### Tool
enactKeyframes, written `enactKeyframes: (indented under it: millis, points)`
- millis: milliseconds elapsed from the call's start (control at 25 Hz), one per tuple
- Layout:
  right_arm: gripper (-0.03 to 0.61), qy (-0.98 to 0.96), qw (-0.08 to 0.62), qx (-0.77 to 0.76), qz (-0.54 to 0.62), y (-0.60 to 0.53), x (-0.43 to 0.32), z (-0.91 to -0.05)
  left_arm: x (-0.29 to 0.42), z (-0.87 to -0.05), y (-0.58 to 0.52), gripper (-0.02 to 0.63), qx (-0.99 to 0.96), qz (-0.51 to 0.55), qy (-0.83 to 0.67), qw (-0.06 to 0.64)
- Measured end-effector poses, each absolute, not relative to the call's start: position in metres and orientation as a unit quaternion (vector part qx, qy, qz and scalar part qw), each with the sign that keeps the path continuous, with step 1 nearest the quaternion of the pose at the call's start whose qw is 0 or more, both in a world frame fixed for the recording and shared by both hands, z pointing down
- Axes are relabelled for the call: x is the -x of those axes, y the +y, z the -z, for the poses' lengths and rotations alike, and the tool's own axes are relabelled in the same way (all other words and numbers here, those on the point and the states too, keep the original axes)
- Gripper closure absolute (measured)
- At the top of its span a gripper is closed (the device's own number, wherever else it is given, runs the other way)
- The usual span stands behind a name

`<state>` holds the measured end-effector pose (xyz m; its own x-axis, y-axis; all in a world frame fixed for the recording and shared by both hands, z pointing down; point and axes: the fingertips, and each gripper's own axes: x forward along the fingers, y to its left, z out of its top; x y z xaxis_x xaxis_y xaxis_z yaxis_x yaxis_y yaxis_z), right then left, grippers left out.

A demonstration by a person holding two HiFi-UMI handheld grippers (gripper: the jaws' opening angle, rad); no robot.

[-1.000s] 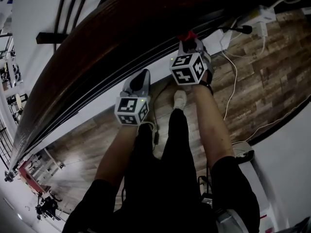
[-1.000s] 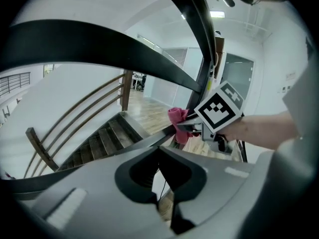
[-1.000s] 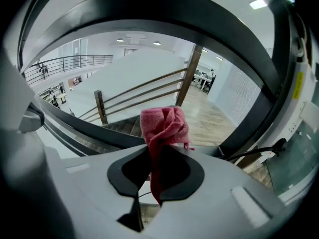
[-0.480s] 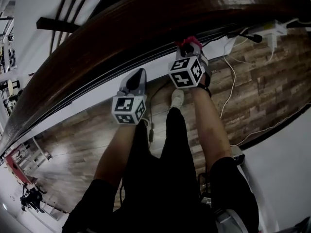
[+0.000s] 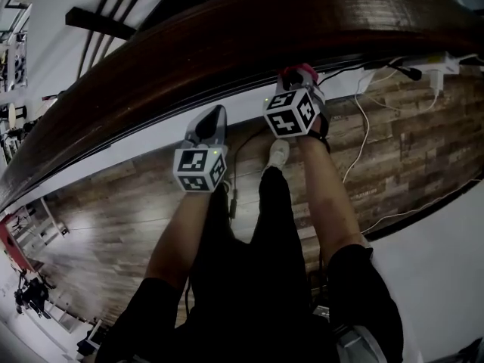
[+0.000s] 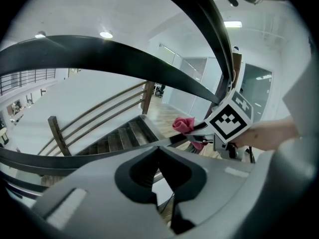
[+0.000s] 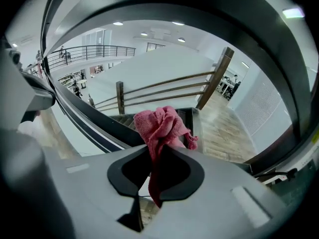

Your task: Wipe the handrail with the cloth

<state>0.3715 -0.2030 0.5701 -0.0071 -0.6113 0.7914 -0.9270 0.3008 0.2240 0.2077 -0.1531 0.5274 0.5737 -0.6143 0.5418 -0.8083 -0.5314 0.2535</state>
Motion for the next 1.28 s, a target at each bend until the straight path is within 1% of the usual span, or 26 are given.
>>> enactKeyframes:
  millis: [720,1040,1280]
  points:
    - [0.537,-0.688,0.457,-0.539,-0.169,-0.202,-0.326,-0.575,-0.157,-0.532,-0.149,0.614,-0.84,-0.189,-0.44,0.254]
    - [0.537,-0.7,0.472,-0.517,-0.143,-0.197,-0.289,-0.577,-0.132,-0.531,-0.149,0.614,-0.836,-0.184,-0.449,0.257]
    - [0.537,-0.695,0.474,-0.52,-0.146,-0.199,-0.274,-0.579,-0.105,-0.532,-0.144,0.614,-0.829,-0.182,-0.461,0.26]
